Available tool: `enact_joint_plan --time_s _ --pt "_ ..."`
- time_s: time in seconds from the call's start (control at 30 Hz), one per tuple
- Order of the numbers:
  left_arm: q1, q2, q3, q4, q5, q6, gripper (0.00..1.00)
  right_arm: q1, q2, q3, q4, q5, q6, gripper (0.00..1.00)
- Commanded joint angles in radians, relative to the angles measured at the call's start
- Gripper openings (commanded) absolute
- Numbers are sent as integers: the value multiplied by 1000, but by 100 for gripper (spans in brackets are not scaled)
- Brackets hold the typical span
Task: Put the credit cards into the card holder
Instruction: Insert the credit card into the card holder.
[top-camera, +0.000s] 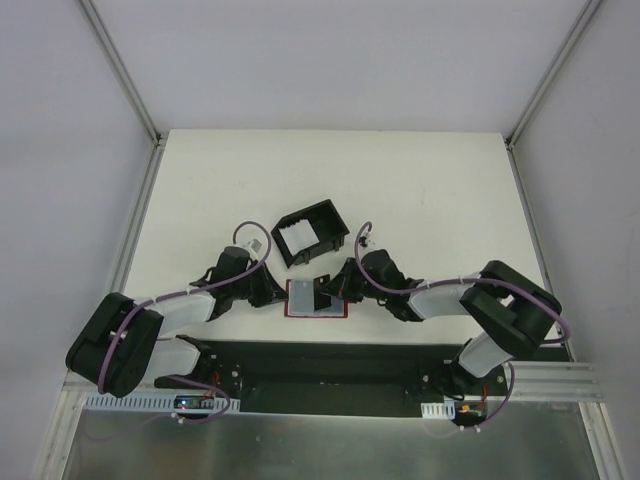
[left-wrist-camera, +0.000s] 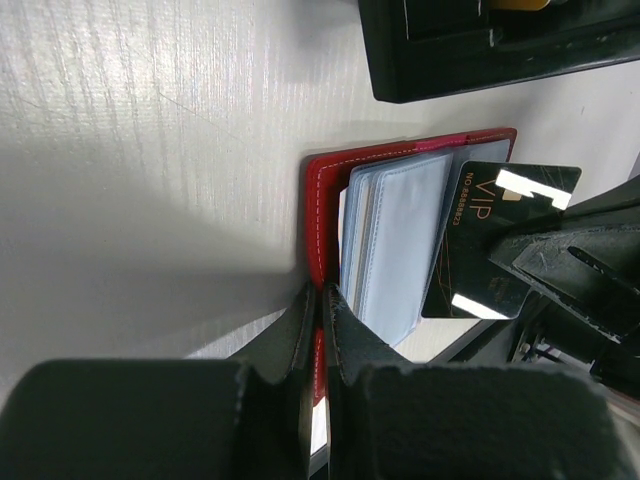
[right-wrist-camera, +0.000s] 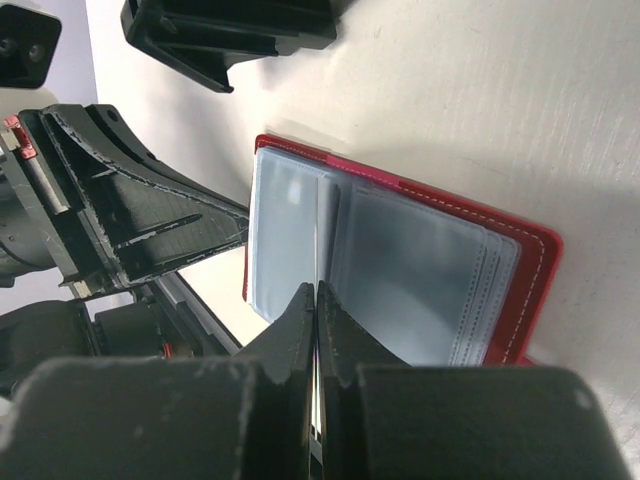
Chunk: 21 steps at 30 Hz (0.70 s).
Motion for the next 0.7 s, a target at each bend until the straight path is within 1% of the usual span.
enact_joint_plan --time_s 0.0,0.17,0.33,0.43,0.67 --pt "3 44 -31 -147 -77 43 0 -6 7 -10 80 -18 18 0" --pt "3 37 -32 -147 -79 43 0 -15 12 -44 105 -4 47 1" --pt "1 37 -31 -147 -80 44 0 -19 -14 -57 106 -7 40 0" --pt "1 37 -26 -147 -76 46 0 -19 12 -48 108 -22 46 0" --pt "1 39 -25 -145 -74 50 0 -19 76 -30 172 -49 73 0"
